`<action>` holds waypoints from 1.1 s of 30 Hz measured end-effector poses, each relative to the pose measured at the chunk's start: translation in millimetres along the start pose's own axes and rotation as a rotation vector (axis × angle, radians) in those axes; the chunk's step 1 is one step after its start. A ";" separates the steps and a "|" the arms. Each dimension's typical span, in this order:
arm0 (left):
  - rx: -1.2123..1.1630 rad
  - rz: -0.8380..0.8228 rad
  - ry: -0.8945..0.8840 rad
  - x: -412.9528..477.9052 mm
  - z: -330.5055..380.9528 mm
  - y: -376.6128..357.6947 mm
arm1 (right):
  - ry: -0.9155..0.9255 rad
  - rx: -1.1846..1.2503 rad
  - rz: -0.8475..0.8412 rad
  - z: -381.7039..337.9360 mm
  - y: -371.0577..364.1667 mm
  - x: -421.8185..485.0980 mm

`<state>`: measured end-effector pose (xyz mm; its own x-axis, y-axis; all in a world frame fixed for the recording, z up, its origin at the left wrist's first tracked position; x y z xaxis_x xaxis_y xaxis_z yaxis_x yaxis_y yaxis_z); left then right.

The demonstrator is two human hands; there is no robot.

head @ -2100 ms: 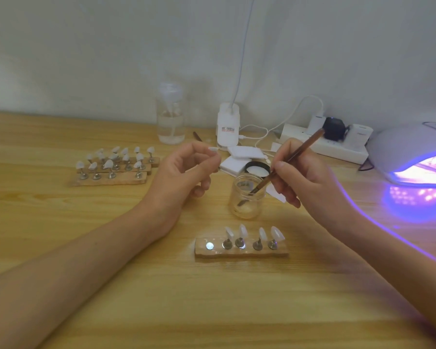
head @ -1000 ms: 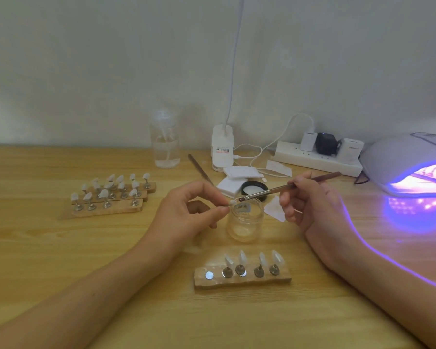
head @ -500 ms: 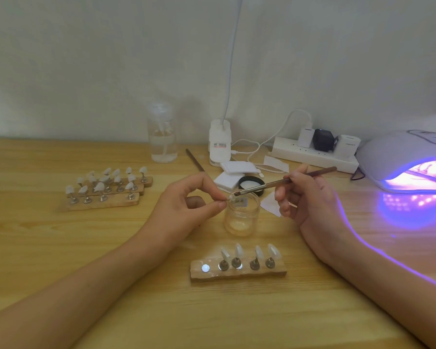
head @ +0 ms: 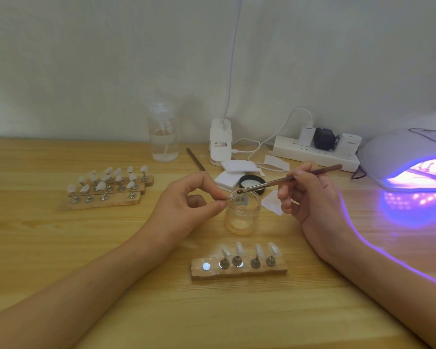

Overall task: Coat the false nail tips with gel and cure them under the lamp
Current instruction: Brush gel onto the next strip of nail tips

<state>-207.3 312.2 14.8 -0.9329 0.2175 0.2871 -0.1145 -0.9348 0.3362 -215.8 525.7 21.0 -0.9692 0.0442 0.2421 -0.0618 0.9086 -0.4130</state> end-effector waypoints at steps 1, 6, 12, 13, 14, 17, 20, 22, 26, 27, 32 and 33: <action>0.000 0.002 0.000 -0.2 0.6 0.0 | 0.002 0.001 -0.018 0.0 -1.8 -0.2; -0.017 0.003 -0.007 -0.7 2.7 -0.2 | -0.008 -0.032 0.013 1.5 0.3 -1.4; -0.001 0.012 -0.006 -1.4 4.9 -0.3 | -0.029 -0.038 -0.002 2.7 -3.1 -2.5; 0.002 0.012 -0.003 -1.4 4.9 -0.3 | -0.033 -0.034 0.013 2.7 -1.5 -2.4; 0.006 0.013 -0.002 -1.4 4.8 -0.3 | -0.032 -0.020 0.018 2.1 -0.6 -2.3; 0.009 0.017 0.002 -1.2 4.0 0.2 | -0.019 -0.005 -0.032 0.4 -4.0 -2.8; 0.009 0.017 -0.001 -1.0 3.5 0.3 | -0.033 -0.047 -0.012 2.5 -3.2 -2.2; 0.010 0.019 -0.002 -0.9 3.5 0.1 | -0.031 -0.024 0.006 2.2 -1.0 -1.6; 0.017 0.022 0.005 -0.2 2.8 0.2 | -0.009 -0.033 -0.056 1.1 -5.9 -2.9; 0.021 0.022 0.005 -0.1 2.3 0.3 | -0.014 -0.049 -0.046 1.5 -5.3 -2.9; 0.022 0.010 -0.005 -0.1 1.8 -0.3 | -0.015 0.002 -0.031 -0.6 -4.3 -2.7; 0.023 0.009 -0.006 -0.2 1.7 -0.3 | -0.010 -0.007 -0.054 -0.6 -6.5 -3.1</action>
<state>-206.5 312.9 16.2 -0.9318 0.2109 0.2954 -0.0983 -0.9300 0.3541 -212.2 519.9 23.4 -0.9670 -0.0092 0.2546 -0.1123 0.9124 -0.3937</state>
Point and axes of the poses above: each hand's wrist, its own x-axis towards the middle knuckle, its own y-axis out of the back of the hand, z = x × y, the point moved 6 cm from there along x, towards the middle knuckle, and after that the axes turned 9 degrees about x, right-handed, at the moved point
